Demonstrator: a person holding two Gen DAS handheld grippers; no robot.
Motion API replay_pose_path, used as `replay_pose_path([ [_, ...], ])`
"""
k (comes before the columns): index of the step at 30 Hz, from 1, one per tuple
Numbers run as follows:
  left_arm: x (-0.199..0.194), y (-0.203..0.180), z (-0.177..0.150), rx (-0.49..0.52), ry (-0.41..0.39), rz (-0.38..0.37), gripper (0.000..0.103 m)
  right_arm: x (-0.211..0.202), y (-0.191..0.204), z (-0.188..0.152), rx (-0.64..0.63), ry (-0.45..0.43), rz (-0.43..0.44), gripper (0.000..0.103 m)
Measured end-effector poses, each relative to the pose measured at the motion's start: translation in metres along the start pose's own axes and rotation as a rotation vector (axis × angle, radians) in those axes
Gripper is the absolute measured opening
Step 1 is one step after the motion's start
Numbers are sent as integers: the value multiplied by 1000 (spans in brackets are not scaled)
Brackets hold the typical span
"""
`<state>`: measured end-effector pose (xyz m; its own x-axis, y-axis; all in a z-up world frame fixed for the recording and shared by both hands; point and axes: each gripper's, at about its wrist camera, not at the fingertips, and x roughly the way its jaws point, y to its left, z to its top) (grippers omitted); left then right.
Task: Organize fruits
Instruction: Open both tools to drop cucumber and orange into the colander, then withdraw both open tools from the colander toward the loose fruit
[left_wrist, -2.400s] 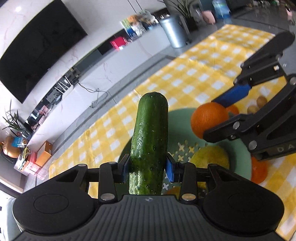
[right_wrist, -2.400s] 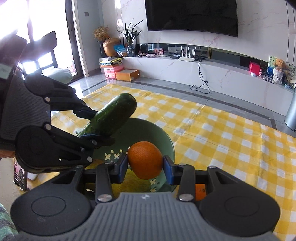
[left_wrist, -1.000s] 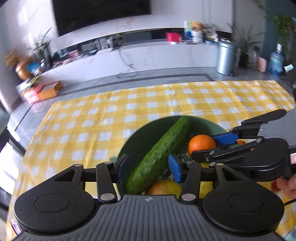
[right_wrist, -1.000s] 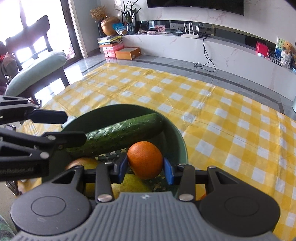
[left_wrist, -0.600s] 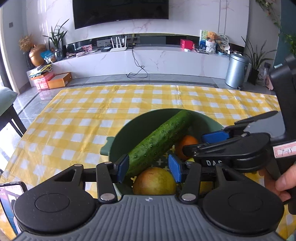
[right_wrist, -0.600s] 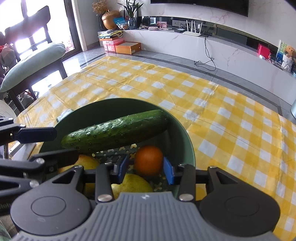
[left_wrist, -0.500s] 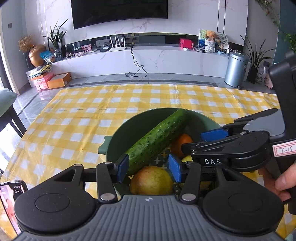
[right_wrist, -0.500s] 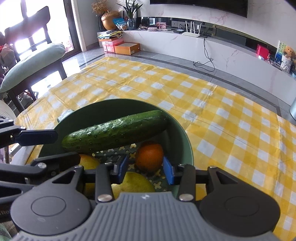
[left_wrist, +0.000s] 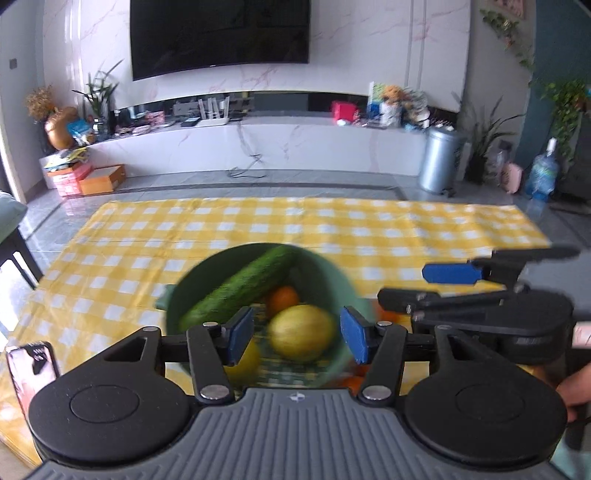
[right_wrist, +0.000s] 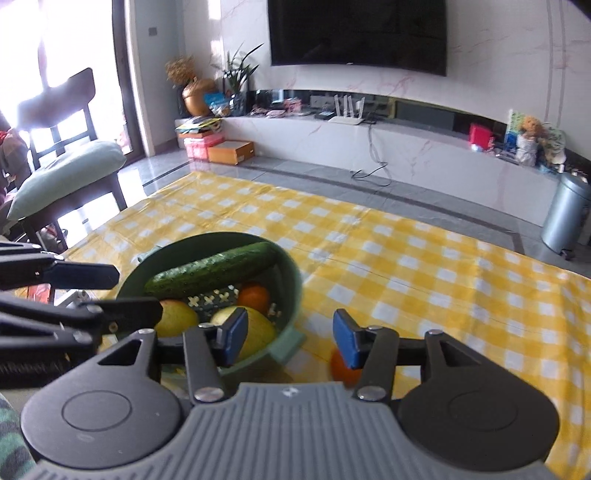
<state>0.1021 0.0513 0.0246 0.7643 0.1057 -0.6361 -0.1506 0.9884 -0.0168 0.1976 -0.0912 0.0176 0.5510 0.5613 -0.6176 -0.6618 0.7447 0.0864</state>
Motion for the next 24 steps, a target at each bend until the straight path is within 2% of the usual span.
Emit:
replay_pose_path([
  [8, -22, -37, -16, -106, 28, -165, 66, -55, -30, -55, 128, -7, -94, 53],
  [11, -24, -53, -24, -101, 45, -205, 66, -66, -39, -73, 183, 0, -118, 54],
  [18, -18, -71, -40, -105, 75, -249, 67, -79, -48, -112, 224, 15, -162, 57],
  [24, -12, -71, -49, -58, 63, -257, 67, -77, -51, -117, 241, 10, -131, 59],
])
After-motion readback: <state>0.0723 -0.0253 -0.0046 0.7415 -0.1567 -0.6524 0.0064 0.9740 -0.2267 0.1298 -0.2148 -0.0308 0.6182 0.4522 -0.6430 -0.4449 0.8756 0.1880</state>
